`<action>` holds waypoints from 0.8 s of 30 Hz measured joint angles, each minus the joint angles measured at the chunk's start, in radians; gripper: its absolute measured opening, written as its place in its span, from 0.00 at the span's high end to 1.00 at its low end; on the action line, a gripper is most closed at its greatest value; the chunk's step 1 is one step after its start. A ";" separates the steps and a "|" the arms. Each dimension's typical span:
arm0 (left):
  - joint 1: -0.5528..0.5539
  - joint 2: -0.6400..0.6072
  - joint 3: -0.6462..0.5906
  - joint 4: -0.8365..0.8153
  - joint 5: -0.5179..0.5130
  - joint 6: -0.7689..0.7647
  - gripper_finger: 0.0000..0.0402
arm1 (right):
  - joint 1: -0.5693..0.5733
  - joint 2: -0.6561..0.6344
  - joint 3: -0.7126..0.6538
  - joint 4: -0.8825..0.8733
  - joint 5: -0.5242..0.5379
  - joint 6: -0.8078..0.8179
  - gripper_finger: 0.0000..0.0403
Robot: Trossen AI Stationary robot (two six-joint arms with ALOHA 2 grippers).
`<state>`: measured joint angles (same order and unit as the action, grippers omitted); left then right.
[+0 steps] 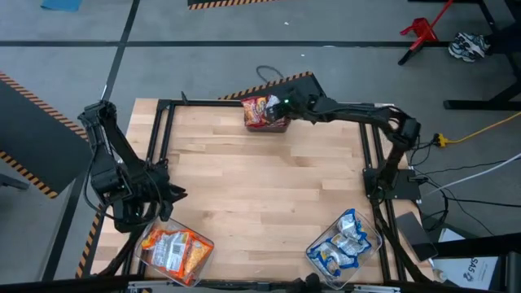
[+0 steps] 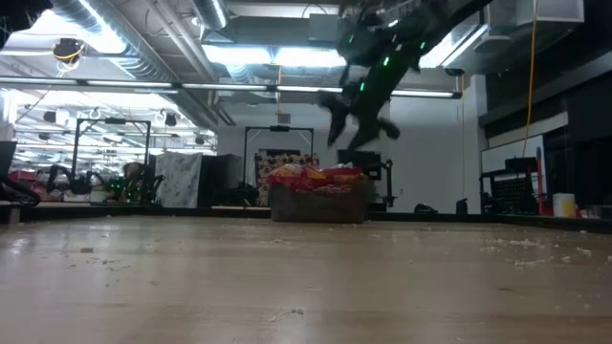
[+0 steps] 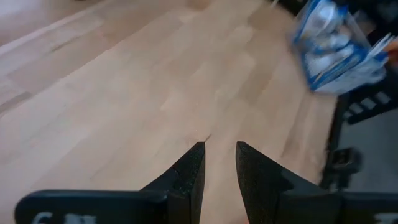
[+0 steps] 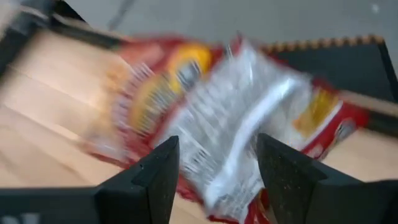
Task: Sort Maruchan noodles
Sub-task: Put the red noodle pack into the black bin, then return to Home Position
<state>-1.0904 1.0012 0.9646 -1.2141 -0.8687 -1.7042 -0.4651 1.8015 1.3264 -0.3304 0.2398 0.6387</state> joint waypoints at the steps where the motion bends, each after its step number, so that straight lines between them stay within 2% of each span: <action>1: 0.000 -0.007 0.000 0.007 -0.014 -0.007 0.79 | 0.000 -0.029 0.001 0.002 0.000 -0.014 0.51; 7: 0.000 -0.087 0.000 0.044 -0.133 -0.013 0.79 | 0.000 -0.242 0.001 -0.002 -0.016 -0.121 0.51; 14: 0.000 -0.137 0.000 0.058 -0.089 0.057 0.79 | 0.000 -0.548 0.002 -0.163 -0.262 -0.273 0.51; 16: -0.001 -0.139 0.000 0.069 -0.171 0.144 0.79 | 0.000 -0.627 0.002 -0.204 -0.311 -0.284 0.51; 19: -0.001 -0.191 0.000 0.110 -0.376 0.269 0.79 | 0.018 -0.744 -0.040 -0.180 -0.363 -0.376 0.51; 20: -0.002 -0.219 0.000 0.116 -0.413 0.312 0.79 | 0.024 -0.783 -0.067 -0.160 -0.380 -0.383 0.51; 24: -0.022 -0.384 0.000 0.151 -0.445 0.525 0.79 | 0.027 -0.960 -0.282 -0.017 -0.458 -0.382 0.51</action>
<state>-1.1129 0.6169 0.9646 -1.0631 -1.3138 -1.1791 -0.4381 0.8419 1.0449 -0.3470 -0.2186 0.2567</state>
